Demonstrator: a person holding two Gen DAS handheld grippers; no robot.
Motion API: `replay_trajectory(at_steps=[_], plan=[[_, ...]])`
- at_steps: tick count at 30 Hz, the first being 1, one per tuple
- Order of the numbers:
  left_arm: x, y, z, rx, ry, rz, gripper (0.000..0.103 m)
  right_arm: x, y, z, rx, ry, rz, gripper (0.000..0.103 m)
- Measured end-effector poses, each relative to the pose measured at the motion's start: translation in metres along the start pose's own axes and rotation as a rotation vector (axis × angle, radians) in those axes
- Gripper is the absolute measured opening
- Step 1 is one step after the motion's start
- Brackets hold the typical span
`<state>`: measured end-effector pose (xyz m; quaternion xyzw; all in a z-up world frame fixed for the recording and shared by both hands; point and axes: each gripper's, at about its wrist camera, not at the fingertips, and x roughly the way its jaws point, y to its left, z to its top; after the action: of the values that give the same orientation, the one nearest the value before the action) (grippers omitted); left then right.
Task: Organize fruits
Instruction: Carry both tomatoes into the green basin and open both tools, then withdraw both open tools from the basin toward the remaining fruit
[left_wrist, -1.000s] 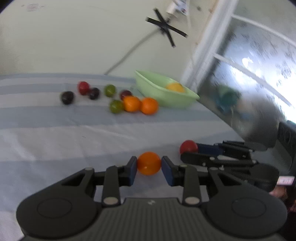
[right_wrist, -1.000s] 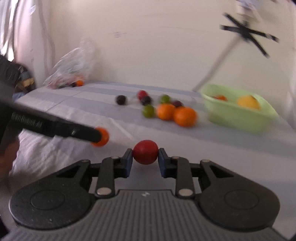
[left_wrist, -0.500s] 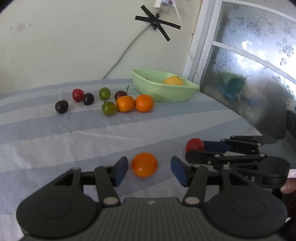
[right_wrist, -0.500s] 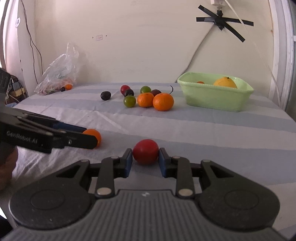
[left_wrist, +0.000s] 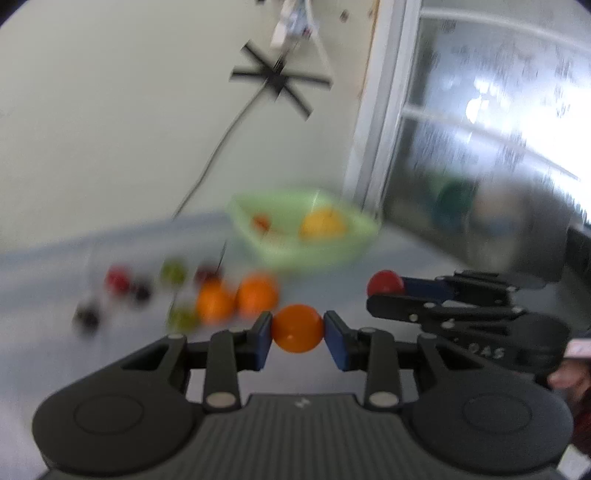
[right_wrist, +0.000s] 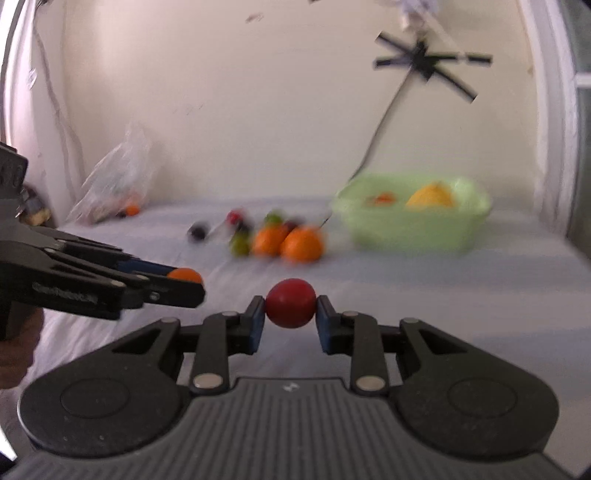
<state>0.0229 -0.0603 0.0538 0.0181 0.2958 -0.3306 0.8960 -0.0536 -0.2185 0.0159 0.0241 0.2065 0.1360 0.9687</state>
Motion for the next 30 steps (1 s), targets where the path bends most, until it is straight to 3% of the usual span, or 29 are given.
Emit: replay_trajectory(at_steps=[3, 6, 12, 15, 16, 22, 26, 30], plan=[[0.035, 0.002, 0.038, 0.000, -0.038, -0.026, 0.031, 0.009, -0.027, 0.025, -0.026, -0.072, -0.079, 0.032], [0.080, 0.006, 0.063, -0.023, -0.026, -0.024, 0.031, 0.029, -0.053, 0.041, -0.022, -0.084, -0.142, 0.032], [0.146, 0.006, 0.076, -0.027, 0.040, 0.001, 0.031, 0.062, -0.090, 0.042, 0.005, -0.051, -0.221, 0.033], [0.160, 0.001, 0.073, 0.004, 0.060, 0.034, 0.049, 0.070, -0.092, 0.039, -0.013, -0.041, -0.232, 0.033], [0.162, 0.000, 0.072, 0.012, 0.061, 0.042, 0.050, 0.072, -0.092, 0.038, -0.020, -0.038, -0.240, 0.033], [0.137, 0.010, 0.072, -0.007, 0.034, 0.029, 0.050, 0.063, -0.089, 0.037, -0.026, -0.073, -0.256, 0.034], [0.080, 0.038, 0.075, -0.073, -0.062, 0.027, 0.050, 0.047, -0.079, 0.039, -0.020, -0.105, -0.246, 0.034], [0.025, 0.077, 0.063, -0.134, -0.121, 0.090, 0.051, 0.034, -0.062, 0.042, -0.039, -0.123, -0.202, 0.034]])
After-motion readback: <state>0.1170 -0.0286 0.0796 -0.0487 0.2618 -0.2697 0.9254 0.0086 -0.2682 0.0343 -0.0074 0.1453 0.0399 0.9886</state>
